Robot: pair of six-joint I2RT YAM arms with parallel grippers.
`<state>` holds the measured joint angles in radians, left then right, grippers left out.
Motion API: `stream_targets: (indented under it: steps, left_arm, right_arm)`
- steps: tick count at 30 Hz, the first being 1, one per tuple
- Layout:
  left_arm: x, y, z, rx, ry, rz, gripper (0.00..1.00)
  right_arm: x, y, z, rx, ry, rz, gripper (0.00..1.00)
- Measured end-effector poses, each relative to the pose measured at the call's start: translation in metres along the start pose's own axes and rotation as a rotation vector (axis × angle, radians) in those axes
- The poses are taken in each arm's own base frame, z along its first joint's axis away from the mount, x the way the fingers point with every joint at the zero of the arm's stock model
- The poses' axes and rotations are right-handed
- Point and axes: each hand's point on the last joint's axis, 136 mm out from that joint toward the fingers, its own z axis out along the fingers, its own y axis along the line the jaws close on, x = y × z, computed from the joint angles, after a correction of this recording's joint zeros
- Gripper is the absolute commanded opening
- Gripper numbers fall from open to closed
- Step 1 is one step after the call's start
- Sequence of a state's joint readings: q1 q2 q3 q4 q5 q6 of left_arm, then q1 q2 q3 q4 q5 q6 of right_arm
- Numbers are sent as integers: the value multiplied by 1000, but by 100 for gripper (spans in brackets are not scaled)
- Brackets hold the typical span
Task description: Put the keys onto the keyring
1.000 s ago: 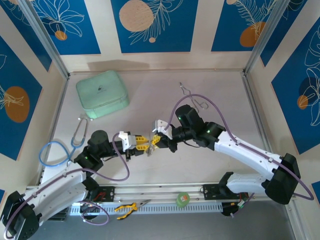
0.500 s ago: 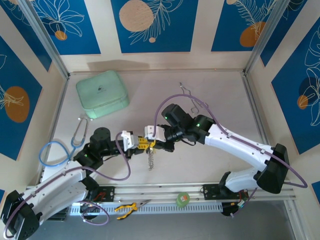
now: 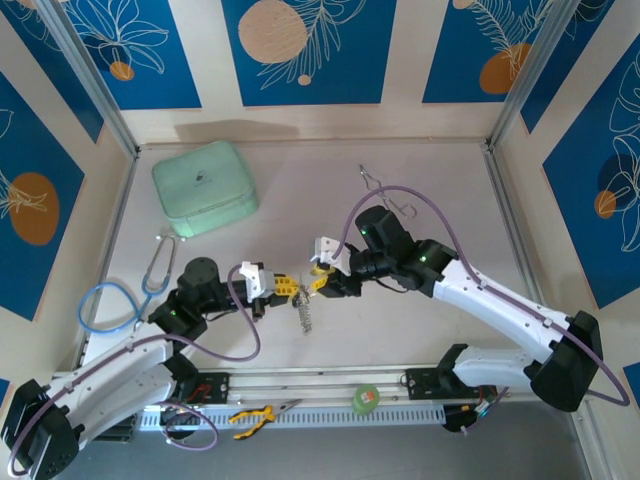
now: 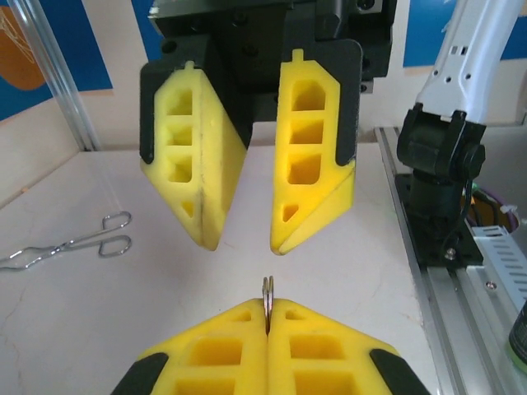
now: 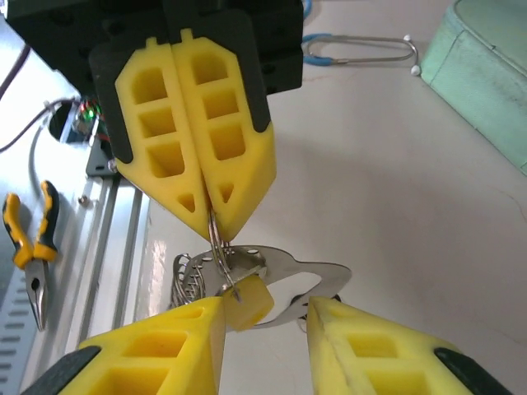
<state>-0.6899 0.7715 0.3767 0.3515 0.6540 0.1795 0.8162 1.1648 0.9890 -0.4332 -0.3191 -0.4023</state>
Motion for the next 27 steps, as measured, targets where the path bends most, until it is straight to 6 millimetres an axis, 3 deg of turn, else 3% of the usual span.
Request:
stream_targets:
  steps: [12, 15, 20, 22, 27]
  left_arm:
    - [-20, 1, -4, -17, -141, -41, 0]
    - [-23, 2, -4, -18, -159, -47, 0]
    - [-23, 4, -2, -23, -173, -63, 0]
    - [-23, 4, -2, -26, -173, -67, 19]
    - [-19, 5, -5, -48, -154, -50, 26]
  right_arm:
    - [-16, 8, 6, -56, -99, 49, 30]
    - [-17, 7, 9, -62, -106, 51, 23]
    - [-19, 9, 13, -88, -114, 65, 0]
    - [-18, 9, 13, -88, -112, 66, 0]
    - [-13, 10, 12, -86, -86, 52, 0]
